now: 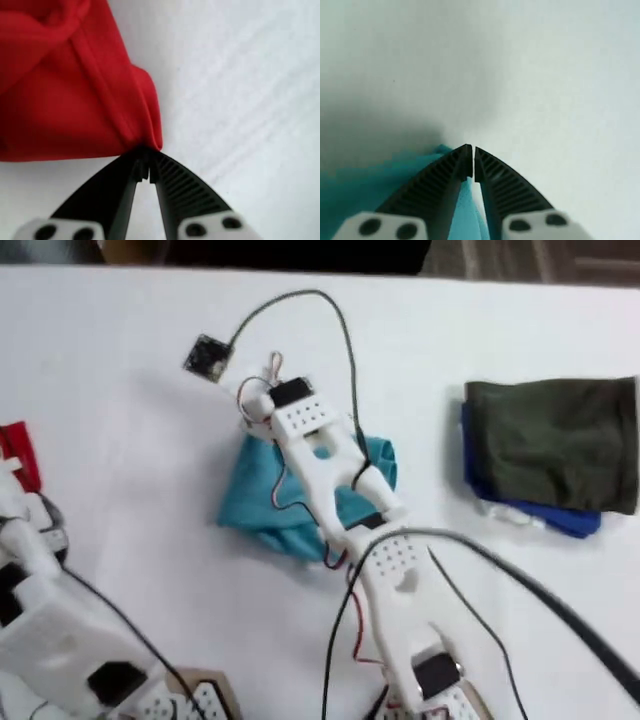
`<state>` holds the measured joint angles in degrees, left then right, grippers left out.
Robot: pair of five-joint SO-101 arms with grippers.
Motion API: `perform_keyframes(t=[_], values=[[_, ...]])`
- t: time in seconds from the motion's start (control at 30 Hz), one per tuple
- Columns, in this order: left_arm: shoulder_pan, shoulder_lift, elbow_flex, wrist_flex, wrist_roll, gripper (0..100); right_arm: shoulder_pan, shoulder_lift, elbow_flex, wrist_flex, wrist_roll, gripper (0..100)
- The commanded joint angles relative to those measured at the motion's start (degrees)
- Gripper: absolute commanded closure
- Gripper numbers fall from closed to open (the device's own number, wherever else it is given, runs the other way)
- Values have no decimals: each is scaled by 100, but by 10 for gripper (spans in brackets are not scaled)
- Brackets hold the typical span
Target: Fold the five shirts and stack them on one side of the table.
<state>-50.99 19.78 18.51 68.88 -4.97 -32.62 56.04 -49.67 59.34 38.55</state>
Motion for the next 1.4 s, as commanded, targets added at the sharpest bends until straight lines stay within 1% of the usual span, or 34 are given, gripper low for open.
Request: perform_keyframes(t=[0.0,0.13,0.3,0.4,0.53,0.7,0.77,0.93,1.1,1.27,1.37], values=[[-62,79,101,-149,26,973,-92,-22,-712,303,-35,978],[-62,79,101,-149,26,973,-92,-207,-1415,1218,-26,978],[-62,79,92,-149,26,973,22,-585,-2338,2888,-18,978],[-62,79,92,-149,26,973,48,-673,-2558,3864,-9,978],[-62,79,92,-149,26,973,171,-716,-1873,3908,-44,978],[-62,79,92,-149,26,973,154,-760,-686,3908,-62,977],[-62,79,92,-149,26,973,189,-822,-387,3873,-185,977],[-62,79,92,-149,26,973,207,-901,35,3873,-255,977],[-62,79,84,-149,26,973,207,-980,-26,3873,-255,977],[-62,79,84,-149,26,973,207,-1464,-26,3873,-255,977],[-62,79,84,-149,26,973,259,-1736,281,3873,-255,977]])
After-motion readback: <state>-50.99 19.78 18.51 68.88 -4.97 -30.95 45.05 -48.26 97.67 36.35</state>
